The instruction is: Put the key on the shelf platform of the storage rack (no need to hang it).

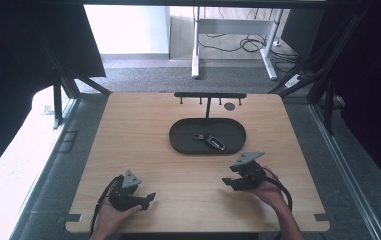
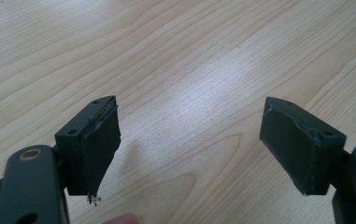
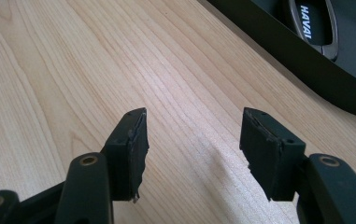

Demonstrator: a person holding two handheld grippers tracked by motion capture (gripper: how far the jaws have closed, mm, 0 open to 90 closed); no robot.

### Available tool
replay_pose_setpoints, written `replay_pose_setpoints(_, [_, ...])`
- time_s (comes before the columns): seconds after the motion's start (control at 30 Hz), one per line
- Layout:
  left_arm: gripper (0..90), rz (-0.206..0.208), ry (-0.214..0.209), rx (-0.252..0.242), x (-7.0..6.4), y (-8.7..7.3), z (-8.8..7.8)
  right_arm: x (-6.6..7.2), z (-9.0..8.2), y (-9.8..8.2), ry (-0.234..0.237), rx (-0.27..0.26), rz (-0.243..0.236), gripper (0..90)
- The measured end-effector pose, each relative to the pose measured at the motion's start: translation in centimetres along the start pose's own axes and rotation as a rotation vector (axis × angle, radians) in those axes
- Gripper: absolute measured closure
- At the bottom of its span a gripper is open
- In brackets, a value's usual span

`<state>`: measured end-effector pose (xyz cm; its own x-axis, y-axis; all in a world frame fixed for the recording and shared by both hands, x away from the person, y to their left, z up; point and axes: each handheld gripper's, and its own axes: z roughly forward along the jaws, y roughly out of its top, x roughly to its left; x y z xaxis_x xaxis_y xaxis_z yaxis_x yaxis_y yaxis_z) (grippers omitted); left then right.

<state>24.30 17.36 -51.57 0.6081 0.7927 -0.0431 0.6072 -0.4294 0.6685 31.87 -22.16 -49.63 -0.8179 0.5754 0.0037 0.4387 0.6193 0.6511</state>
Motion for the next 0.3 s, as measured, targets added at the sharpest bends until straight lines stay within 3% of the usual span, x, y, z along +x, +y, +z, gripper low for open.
replay_pose_setpoints(0.3, [20.6, 0.004, -0.004, 0.006, -0.05, 0.05, 0.18, -0.24, -0.01, -0.2, -0.011, -0.012, 0.01, 41.7])
